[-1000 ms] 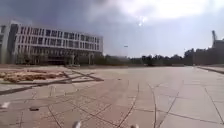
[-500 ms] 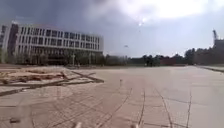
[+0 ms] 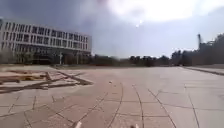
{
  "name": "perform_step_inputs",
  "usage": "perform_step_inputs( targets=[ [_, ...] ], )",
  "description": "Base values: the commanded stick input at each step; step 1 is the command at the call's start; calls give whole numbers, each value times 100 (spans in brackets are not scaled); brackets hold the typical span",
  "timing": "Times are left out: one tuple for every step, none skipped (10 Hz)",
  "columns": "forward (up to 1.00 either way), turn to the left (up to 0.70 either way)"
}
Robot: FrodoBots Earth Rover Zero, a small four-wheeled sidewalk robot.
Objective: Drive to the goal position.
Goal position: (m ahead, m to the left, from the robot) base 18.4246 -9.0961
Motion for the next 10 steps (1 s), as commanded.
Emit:
perform_step_inputs(
  targets=[
    [70, -1],
    [70, -1],
    [70, -1],
    [70, -1],
    [70, -1],
    [70, -1],
    [70, -1],
    [70, -1],
    [70, -1],
    [70, -1]
  ],
)
